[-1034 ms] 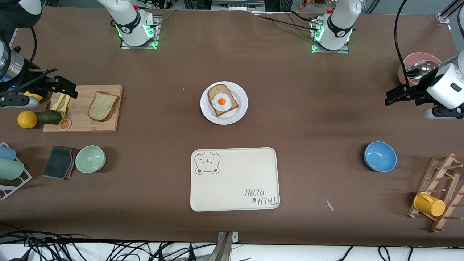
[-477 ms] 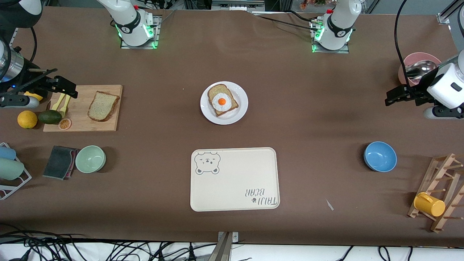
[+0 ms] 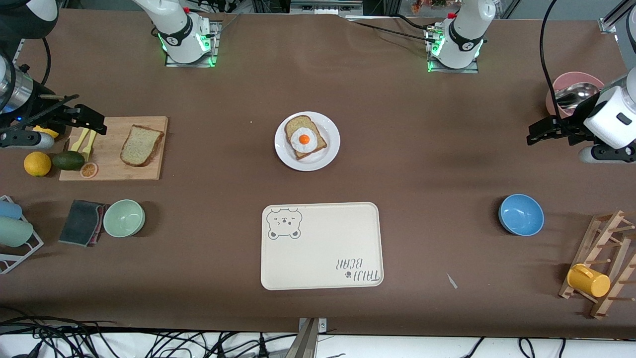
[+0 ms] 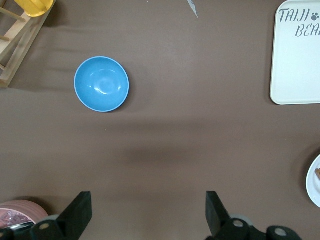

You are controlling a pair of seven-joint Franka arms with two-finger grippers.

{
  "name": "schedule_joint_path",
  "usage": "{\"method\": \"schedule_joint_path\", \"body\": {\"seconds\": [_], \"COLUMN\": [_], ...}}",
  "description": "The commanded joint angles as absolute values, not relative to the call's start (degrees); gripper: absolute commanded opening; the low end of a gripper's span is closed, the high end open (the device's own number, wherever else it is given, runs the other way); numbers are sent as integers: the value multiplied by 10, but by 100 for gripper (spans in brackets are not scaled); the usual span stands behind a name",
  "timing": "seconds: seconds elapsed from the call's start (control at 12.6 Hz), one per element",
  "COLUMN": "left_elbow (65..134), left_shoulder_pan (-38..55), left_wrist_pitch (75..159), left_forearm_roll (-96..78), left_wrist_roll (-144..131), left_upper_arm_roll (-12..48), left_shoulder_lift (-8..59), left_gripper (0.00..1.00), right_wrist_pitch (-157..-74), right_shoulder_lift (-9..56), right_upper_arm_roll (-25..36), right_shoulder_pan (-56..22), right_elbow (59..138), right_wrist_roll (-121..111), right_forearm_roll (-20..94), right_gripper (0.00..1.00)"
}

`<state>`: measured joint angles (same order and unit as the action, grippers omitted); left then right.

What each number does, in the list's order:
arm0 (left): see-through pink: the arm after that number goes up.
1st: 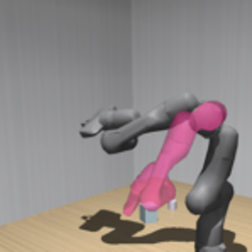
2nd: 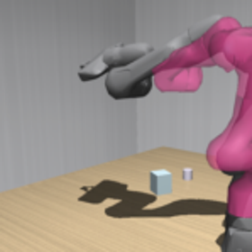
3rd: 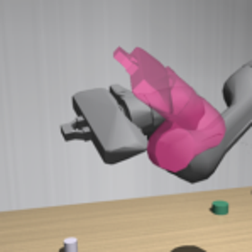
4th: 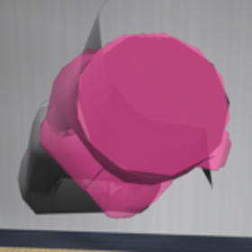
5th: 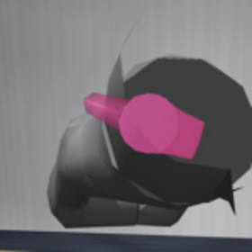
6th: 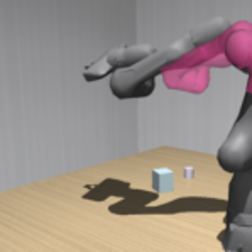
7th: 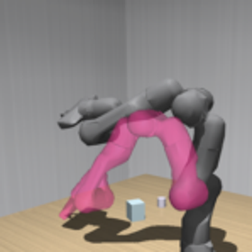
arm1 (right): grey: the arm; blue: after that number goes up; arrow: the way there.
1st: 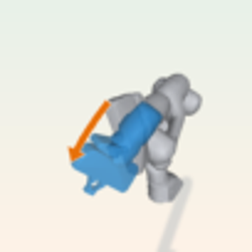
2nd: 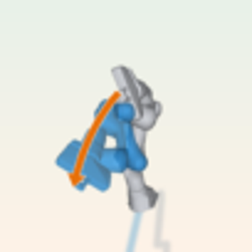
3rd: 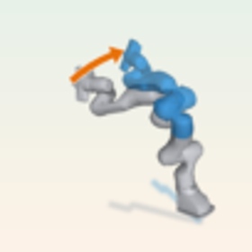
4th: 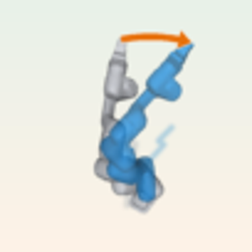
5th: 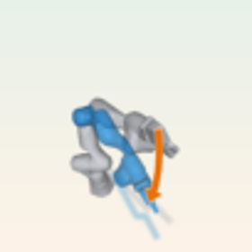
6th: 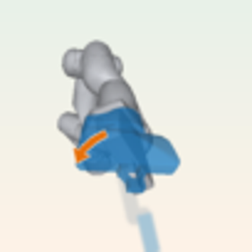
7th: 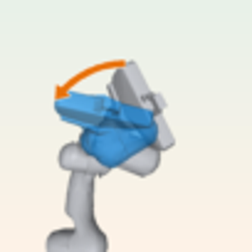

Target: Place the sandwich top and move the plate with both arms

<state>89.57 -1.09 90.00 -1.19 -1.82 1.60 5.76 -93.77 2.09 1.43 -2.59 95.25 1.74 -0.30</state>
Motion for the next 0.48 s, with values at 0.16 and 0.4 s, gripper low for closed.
{"method": "schedule_joint_path", "body": {"seconds": [0.16,0.4], "left_elbow": [860,862], "left_shoulder_pan": [-7,-10], "left_wrist_pitch": [895,893], "left_forearm_roll": [-4,-4], "left_wrist_roll": [-24,-29], "left_upper_arm_roll": [25,25], "left_shoulder_lift": [60,60], "left_gripper": [100,100], "right_wrist_pitch": [-938,-941], "right_shoulder_lift": [17,18], "right_upper_arm_roll": [15,14], "right_shoulder_pan": [-25,-25], "right_elbow": [955,957], "right_wrist_roll": [20,20], "right_forearm_roll": [-6,-6], "right_gripper": [100,100]}}
